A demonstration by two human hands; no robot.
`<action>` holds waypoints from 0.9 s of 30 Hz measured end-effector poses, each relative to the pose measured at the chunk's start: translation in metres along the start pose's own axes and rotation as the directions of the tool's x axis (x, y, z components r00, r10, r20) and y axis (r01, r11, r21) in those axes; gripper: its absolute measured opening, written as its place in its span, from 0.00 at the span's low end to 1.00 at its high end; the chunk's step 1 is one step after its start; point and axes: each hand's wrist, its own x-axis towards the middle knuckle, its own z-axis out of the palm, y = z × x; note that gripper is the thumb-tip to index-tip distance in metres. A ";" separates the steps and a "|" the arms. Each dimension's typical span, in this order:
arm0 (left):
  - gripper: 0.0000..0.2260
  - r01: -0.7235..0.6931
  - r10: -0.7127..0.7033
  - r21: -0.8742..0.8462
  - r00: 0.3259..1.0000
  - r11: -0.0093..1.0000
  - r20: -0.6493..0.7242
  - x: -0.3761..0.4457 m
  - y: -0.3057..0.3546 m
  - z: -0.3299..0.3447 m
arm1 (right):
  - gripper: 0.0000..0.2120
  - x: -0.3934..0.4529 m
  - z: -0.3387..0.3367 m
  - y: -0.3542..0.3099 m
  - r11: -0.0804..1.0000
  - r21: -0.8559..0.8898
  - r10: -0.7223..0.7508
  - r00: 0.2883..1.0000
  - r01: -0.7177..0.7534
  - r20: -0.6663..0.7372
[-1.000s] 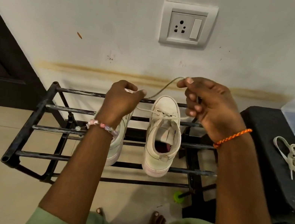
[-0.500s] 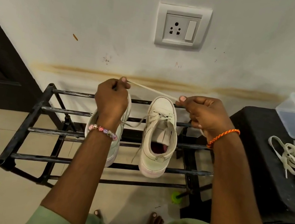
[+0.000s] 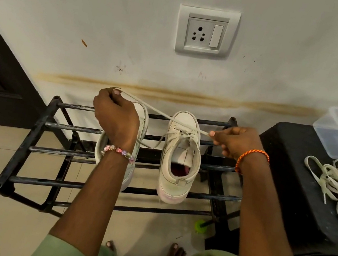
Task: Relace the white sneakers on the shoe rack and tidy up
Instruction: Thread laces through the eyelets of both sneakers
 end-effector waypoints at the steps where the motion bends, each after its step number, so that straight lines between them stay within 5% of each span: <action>1: 0.12 -0.030 0.027 0.050 0.999 0.998 0.044 -0.002 0.003 -0.002 | 0.05 0.001 0.000 0.000 0.999 -0.041 -0.025 1.000 0.024 -0.014; 4: 0.25 -0.261 0.192 0.249 0.943 0.933 0.271 -0.011 0.010 -0.005 | 0.04 -0.001 0.001 -0.007 0.996 0.056 -0.076 0.994 0.072 0.077; 6: 0.24 -0.429 0.325 0.098 0.797 0.898 0.509 -0.020 0.016 -0.003 | 0.04 -0.007 0.004 -0.013 0.983 0.154 -0.123 0.977 0.096 0.174; 9: 0.14 -0.446 0.366 -0.108 0.545 0.888 0.755 -0.037 0.017 0.007 | 0.05 -0.011 0.008 -0.018 0.964 0.221 -0.194 0.961 0.149 0.196; 11: 0.08 -0.432 0.336 -0.117 0.475 0.894 0.813 -0.045 0.016 0.011 | 0.07 -0.011 0.010 -0.017 0.961 0.155 -0.250 0.959 0.230 0.132; 17: 0.06 -0.301 0.244 -0.089 0.528 0.950 0.813 -0.044 0.010 0.015 | 0.04 -0.005 0.016 -0.011 0.960 0.013 -0.280 0.960 0.279 0.022; 21: 0.06 -0.318 0.205 0.029 0.677 0.948 0.707 -0.048 0.006 0.014 | 0.15 -0.003 0.026 -0.003 0.949 -0.235 -0.144 0.951 0.211 0.275; 27: 0.07 -0.358 0.110 0.162 0.631 0.920 0.768 -0.050 0.001 0.017 | 0.12 0.001 0.034 0.003 0.903 -0.387 -0.110 0.970 0.188 0.215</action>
